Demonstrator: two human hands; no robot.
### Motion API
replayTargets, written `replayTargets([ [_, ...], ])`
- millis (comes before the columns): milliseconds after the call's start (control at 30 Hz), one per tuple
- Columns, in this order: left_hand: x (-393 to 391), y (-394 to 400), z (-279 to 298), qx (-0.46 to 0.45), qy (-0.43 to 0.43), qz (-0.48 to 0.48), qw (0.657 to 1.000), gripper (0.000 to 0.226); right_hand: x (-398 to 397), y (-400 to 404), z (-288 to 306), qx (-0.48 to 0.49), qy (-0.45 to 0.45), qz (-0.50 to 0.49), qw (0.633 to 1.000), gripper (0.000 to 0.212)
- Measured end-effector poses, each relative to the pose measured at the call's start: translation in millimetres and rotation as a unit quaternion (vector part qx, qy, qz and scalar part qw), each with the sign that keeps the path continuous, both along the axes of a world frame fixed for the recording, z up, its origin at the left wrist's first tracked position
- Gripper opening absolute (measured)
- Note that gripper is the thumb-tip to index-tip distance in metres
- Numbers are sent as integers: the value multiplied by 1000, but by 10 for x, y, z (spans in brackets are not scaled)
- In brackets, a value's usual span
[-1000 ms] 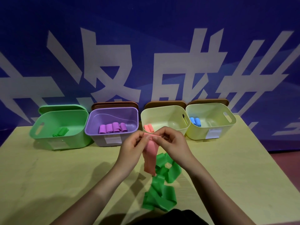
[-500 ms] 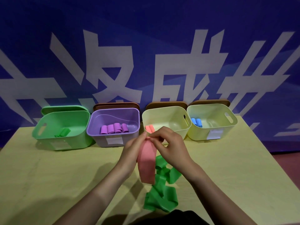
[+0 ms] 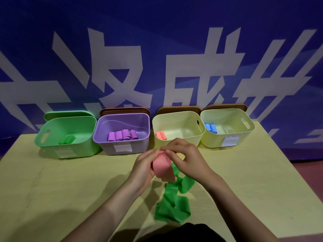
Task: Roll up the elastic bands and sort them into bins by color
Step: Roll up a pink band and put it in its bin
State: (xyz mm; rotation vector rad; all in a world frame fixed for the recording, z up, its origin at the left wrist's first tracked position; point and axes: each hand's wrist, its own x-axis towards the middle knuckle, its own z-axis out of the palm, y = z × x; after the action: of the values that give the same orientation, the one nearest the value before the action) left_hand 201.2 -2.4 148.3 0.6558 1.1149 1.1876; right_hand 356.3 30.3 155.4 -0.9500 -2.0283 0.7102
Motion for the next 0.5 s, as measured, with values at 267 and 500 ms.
replayTargets([
  [267,40,-244,-40,88,129,-5,988,33,-44,-325,-37,-187,136,-47,972,19],
  [500,-18,-341,67,203,322,-38,924,19,-71,-463,12,-150,105,-44,982,10],
])
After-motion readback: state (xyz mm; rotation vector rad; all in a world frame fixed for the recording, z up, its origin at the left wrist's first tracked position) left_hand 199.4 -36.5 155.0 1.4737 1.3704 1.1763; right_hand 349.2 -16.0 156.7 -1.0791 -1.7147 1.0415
